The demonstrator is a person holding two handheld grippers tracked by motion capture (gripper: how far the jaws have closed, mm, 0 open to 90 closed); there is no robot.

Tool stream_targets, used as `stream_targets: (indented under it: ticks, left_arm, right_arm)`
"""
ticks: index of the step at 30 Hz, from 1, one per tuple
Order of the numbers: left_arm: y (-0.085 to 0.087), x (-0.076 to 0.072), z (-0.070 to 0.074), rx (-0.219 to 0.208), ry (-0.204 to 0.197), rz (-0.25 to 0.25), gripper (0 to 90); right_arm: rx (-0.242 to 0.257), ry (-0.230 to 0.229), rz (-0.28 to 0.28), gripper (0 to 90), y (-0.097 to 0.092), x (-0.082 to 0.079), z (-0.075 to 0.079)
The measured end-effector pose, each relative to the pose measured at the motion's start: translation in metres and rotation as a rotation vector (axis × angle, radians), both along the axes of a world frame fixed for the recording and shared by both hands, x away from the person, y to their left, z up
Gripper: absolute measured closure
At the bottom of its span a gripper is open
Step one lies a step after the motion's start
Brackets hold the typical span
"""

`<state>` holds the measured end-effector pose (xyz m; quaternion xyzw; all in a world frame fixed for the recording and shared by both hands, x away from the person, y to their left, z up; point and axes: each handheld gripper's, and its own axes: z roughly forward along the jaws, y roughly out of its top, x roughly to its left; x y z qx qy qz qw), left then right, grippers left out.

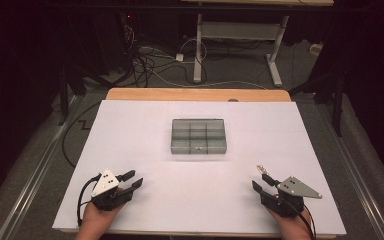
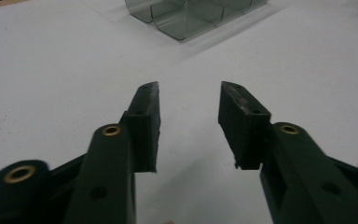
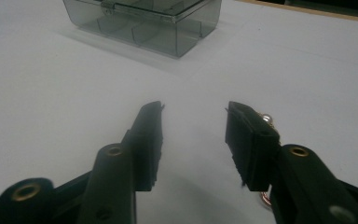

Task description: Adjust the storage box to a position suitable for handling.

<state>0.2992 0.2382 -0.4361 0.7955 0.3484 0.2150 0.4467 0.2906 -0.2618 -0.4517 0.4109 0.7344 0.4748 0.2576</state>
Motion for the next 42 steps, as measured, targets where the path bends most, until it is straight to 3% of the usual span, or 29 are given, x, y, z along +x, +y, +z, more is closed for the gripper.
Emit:
stream_targets:
  ticks: [6, 12, 19, 24, 27, 29, 31, 36, 42]
  left_arm:
    - [-0.002, 0.000, 0.000, 0.019, 0.000, -0.002, 69.4]
    - [0.000, 0.002, 0.000, -0.002, 0.017, -0.008, 78.9]
    - [0.000, 0.004, 0.000, 0.000, 0.036, 0.003, 87.5]
    - [-0.002, 0.009, 0.001, 0.013, 0.081, -0.007, 87.7]
    - [0.000, 0.010, 0.001, -0.004, 0.091, 0.003, 87.7]
    - [0.002, 0.014, 0.004, -0.057, 0.120, 0.002, 87.7]
    - [0.001, 0.016, 0.006, -0.057, 0.117, 0.006, 87.6]
    - [-0.009, 0.037, 0.016, -0.055, 0.106, 0.018, 87.6]
    - [-0.018, 0.070, 0.021, -0.078, 0.121, 0.032, 87.6]
  right_arm:
    - [-0.001, 0.009, -0.010, 70.0, 0.000, 0.001, 0.000]
    - [-0.008, 0.027, -0.002, 79.5, 0.001, 0.003, 0.000]
    - [0.019, 0.040, 0.000, 90.0, -0.002, 0.004, 0.001]
    - [0.017, 0.034, 0.006, 90.0, -0.001, 0.003, 0.001]
    - [0.017, 0.031, 0.006, 90.0, -0.001, 0.003, 0.001]
    - [0.034, 0.026, 0.008, 90.0, 0.000, 0.005, 0.002]
    - [0.037, 0.027, 0.011, 90.0, 0.001, 0.006, 0.004]
    - [0.052, 0.029, 0.017, 90.0, 0.009, 0.015, 0.009]
    - [0.054, 0.034, 0.029, 90.0, 0.018, 0.029, 0.012]
